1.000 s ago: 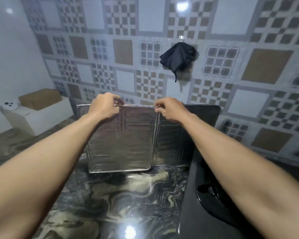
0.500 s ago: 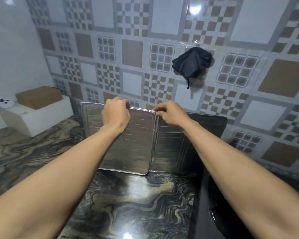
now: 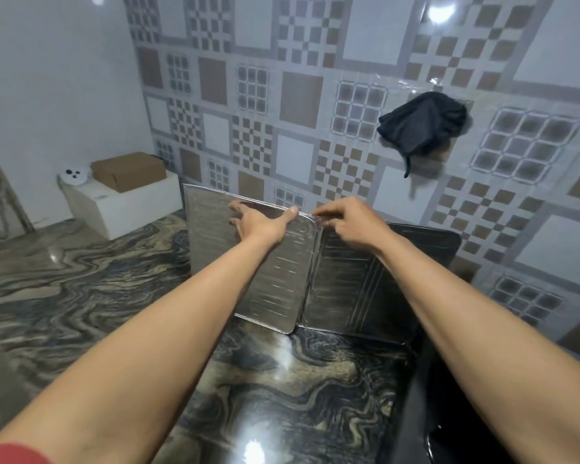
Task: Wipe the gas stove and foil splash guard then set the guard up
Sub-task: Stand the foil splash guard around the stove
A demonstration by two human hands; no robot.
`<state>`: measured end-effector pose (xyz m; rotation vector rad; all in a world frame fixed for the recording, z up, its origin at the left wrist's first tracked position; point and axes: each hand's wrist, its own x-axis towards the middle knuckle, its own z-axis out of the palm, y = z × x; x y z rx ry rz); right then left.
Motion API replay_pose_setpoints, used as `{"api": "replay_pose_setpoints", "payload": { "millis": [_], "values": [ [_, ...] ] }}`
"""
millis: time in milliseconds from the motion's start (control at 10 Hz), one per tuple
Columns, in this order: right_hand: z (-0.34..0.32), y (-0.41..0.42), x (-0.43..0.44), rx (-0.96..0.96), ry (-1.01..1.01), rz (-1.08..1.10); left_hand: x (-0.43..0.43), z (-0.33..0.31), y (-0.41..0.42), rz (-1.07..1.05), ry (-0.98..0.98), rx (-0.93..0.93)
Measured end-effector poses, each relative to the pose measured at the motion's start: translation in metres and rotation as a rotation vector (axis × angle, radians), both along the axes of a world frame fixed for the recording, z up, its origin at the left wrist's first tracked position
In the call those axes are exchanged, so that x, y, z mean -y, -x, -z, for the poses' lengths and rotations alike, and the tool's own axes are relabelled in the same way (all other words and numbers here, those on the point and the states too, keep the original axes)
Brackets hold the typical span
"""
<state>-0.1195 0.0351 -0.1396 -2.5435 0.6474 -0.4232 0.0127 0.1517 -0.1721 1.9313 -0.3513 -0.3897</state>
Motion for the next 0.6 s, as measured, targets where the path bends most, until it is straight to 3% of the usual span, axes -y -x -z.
{"api": "replay_pose_setpoints", "payload": {
  "millis": [300, 400, 500, 600],
  "values": [
    [0.003, 0.001, 0.01, 0.013, -0.015, 0.005, 0.002, -0.004, -0.007, 0.07, 0.05, -0.105],
    [0.007, -0.002, 0.016, -0.034, 0.05, -0.001, 0.005, -0.012, -0.008, 0.072, 0.06, -0.149],
    [0.013, -0.002, 0.022, -0.142, 0.246, 0.0, 0.005, -0.024, -0.011, 0.074, 0.098, -0.18],
    [0.008, 0.007, 0.035, -0.11, 0.334, 0.072, 0.019, -0.019, -0.028, 0.128, 0.104, -0.079]
  ]
}}
